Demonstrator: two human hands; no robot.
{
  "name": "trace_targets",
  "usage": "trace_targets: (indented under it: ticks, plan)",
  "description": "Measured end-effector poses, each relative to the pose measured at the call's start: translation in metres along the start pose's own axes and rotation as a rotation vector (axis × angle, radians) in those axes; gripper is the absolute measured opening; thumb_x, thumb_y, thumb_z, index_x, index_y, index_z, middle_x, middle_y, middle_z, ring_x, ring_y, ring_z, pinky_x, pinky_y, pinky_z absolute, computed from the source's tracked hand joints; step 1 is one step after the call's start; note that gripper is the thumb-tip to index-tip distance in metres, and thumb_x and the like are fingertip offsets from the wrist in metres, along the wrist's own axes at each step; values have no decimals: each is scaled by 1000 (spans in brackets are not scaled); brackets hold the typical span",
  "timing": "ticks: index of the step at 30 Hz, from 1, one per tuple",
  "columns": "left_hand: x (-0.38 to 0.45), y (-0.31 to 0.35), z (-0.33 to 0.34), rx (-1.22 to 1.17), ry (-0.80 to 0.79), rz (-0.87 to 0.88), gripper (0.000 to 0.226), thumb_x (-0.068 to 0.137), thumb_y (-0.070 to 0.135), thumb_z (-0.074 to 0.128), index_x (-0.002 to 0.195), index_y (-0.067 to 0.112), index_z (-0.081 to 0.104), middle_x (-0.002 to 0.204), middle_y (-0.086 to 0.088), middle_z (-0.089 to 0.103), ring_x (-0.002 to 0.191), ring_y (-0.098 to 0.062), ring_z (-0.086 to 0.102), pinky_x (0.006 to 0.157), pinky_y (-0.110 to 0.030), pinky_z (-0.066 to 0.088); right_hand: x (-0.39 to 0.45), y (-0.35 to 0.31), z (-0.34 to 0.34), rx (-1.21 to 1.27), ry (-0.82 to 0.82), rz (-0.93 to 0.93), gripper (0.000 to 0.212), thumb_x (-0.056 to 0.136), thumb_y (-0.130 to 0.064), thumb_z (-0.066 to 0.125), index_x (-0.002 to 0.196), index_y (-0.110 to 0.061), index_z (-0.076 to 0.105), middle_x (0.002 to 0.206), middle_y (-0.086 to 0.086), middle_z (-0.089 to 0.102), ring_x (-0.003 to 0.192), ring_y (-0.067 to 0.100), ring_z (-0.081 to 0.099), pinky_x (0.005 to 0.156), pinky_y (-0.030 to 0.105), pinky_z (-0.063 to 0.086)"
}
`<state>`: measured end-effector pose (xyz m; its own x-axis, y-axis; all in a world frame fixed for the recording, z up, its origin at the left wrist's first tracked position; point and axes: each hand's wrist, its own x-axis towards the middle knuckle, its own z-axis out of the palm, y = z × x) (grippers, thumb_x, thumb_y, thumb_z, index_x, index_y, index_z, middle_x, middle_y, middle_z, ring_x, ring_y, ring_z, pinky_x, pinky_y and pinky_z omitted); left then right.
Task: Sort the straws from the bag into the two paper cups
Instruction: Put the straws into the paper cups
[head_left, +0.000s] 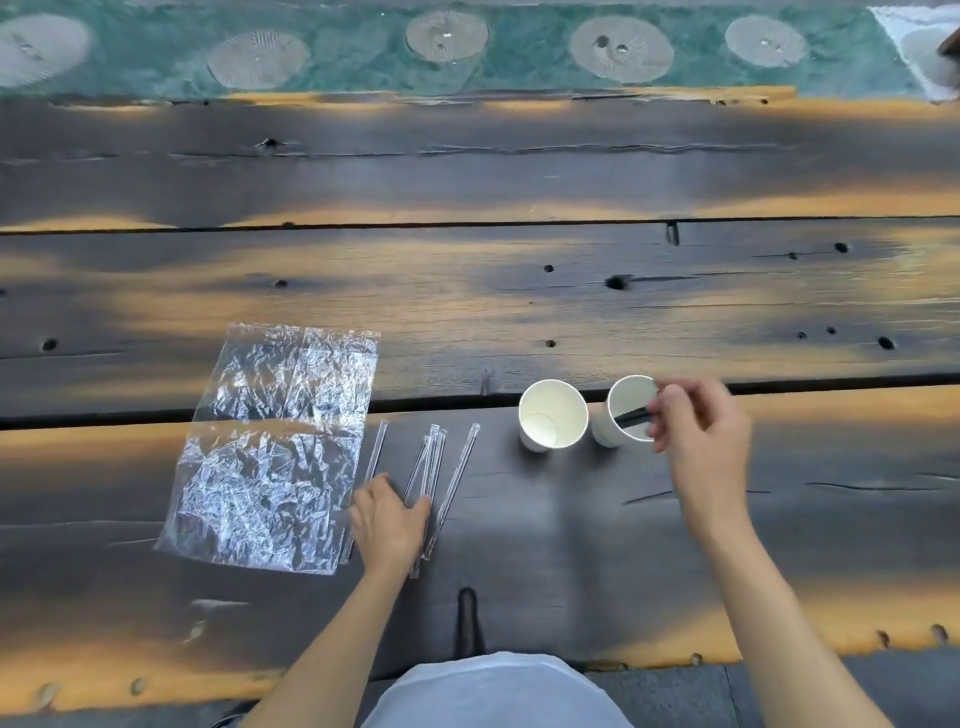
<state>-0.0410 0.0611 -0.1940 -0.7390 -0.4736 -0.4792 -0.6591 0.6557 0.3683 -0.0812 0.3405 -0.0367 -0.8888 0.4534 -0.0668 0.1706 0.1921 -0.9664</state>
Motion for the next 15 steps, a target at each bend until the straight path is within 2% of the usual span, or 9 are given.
trace_targets:
  ticks: [4, 6, 10, 12, 15]
  plan:
    - [7, 1, 2, 111, 90, 2, 76, 76, 43, 77, 136, 11, 42, 140, -17, 41, 127, -37, 40, 103, -48, 35, -50, 52, 65, -172, -531, 230, 17, 92, -1, 52, 85, -10, 65, 69, 3, 62, 50, 15, 54, 46, 26, 44]
    - [14, -1, 0, 103, 93, -9, 82, 76, 44, 77, 141, 12, 37, 142, -17, 40, 129, -36, 39, 104, -48, 34, -62, 83, 91, -232, -649, 410, 17, 92, -1, 49, 91, -12, 62, 76, 2, 62, 51, 15, 56, 46, 24, 45]
    - [28, -7, -2, 97, -28, 9, 74, 82, 42, 72, 142, 14, 39, 138, -13, 45, 127, -34, 43, 104, -46, 38, -63, 124, 139, -223, -573, 633, 21, 92, 2, 42, 90, -13, 57, 79, 8, 58, 54, 16, 55, 52, 29, 49]
    - [32, -8, -1, -10, -127, 76, 61, 83, 31, 71, 136, 14, 46, 126, -9, 51, 117, -29, 51, 100, -41, 43, -61, 136, 163, -221, -547, 667, 22, 92, 5, 40, 92, -9, 56, 74, 7, 56, 57, 19, 53, 61, 38, 52]
    - [30, -5, 1, -131, -260, 118, 43, 83, 14, 68, 124, 11, 57, 106, -2, 54, 93, -17, 54, 83, -27, 41, -60, 148, 192, -287, -585, 669, 17, 82, 3, 49, 79, -9, 61, 73, 10, 64, 69, 28, 62, 83, 48, 54]
